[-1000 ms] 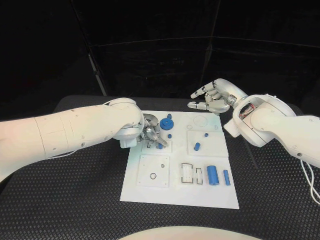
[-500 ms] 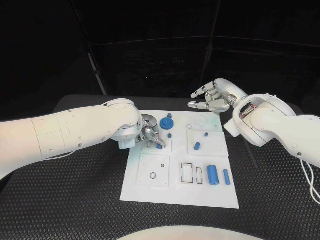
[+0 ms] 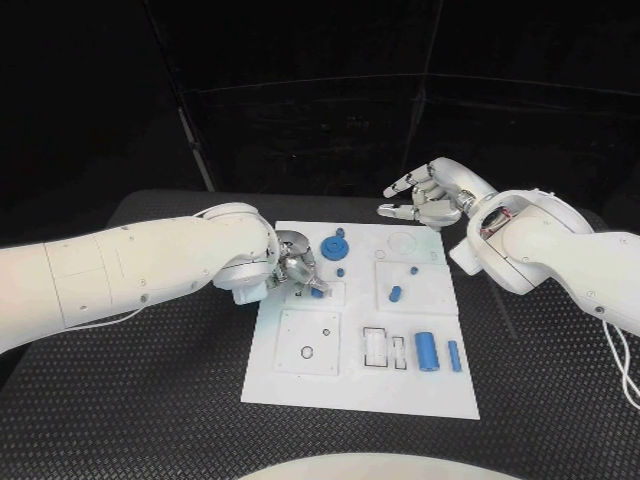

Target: Assemble the parts on the task board

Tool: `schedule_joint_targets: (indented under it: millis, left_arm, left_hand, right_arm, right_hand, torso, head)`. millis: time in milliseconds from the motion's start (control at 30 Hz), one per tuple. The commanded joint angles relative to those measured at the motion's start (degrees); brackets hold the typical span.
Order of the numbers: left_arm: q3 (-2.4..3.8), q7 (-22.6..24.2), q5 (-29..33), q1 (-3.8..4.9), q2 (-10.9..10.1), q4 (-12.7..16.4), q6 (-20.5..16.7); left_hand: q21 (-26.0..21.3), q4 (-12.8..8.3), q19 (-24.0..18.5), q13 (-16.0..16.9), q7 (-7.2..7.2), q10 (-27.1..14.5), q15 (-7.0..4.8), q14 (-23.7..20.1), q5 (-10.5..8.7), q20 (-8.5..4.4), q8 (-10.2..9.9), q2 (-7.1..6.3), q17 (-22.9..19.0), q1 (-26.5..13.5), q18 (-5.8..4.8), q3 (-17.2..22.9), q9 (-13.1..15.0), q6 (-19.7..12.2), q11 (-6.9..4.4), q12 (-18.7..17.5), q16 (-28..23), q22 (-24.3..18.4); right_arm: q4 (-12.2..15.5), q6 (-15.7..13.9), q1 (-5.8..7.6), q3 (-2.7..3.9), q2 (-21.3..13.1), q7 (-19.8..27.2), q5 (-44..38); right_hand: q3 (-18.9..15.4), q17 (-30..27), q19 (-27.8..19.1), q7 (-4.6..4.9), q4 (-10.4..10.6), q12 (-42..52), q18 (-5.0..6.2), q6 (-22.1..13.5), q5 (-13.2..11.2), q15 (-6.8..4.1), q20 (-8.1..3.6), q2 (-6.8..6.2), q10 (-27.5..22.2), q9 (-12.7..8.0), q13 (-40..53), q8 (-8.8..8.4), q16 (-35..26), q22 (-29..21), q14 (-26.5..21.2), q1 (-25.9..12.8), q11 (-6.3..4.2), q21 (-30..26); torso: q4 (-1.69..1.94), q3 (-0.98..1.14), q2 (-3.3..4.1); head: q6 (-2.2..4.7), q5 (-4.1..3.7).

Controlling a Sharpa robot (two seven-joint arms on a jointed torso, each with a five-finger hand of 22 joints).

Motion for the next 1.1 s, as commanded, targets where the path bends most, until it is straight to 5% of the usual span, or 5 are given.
schedule_joint_targets:
  millis: [33, 467, 1100]
  left_arm:
    - [0.03, 1.56, 0.84, 0.0, -0.58, 0.93, -3.81]
    - [-0.02, 1.97, -0.71, -0.51, -2.52, 3.08, -7.82]
    - [-0.04, 0.25, -1.55, -1.23, -0.32, -0.44, -4.16]
  left_hand:
    - [-0.17, -9.05, -0.16, 0.2, -0.43, 0.83, -0.21, 5.95, 0.08, -0.07, 0.81, -0.21, 15.09, -0.08, -0.8, 9.5, 3.05, 0.26, -0.19, 0.5, 0.35, -0.03]
    - [-0.1, -9.42, -0.1, 0.78, -0.45, 1.43, -0.26, 5.95, 0.13, -0.12, 1.09, -0.69, 15.09, -0.24, -0.82, 10.51, 3.31, 0.42, -0.24, 1.01, 0.35, 0.15]
    - [-0.19, -9.41, -0.14, 0.65, -0.44, 1.47, -0.27, 5.95, 0.14, -0.13, 1.16, -0.73, 15.09, -0.39, -0.79, 10.92, 3.38, 0.45, -0.25, 0.95, 0.35, 0.02]
  right_arm:
    - [0.06, 0.02, 0.1, 0.04, -0.04, 0.58, 0.25]
    - [-0.12, -0.08, 0.1, 0.04, -0.04, 0.8, 0.39]
    - [-0.31, 0.0, 0.09, 0.04, 0.13, 1.02, 0.46]
  right_hand:
    - [-0.28, 4.17, -0.4, -0.15, -0.11, -0.03, 1.07, 0.43, 0.34, -0.46, 0.02, 0.23, 0.04, 0.07, 0.04, 0.24, -0.36, -0.09, 3.46, -0.25, -0.38, -0.32]
    - [-0.28, 4.17, -0.4, -0.15, -0.11, -0.03, 1.07, 0.43, 0.34, -0.46, 0.02, 0.23, 0.04, 0.07, 0.04, 0.24, -0.36, -0.09, 3.46, -0.25, -0.38, -0.32]
    - [-0.34, 4.1, -0.4, -0.17, -0.12, -0.03, 1.08, 0.43, 0.54, -0.47, 0.0, 0.3, 0.04, 0.06, 0.0, 0.29, -0.4, -0.13, 3.45, -0.27, -0.39, -0.36]
  torso:
    - [-0.07, 0.05, 0.0]
    - [-0.05, 0.05, 0.01]
    - [-0.1, 0.01, 0.12]
  head:
    - [0.08, 0.09]
    - [0.26, 0.44]
    - [0.02, 0.31]
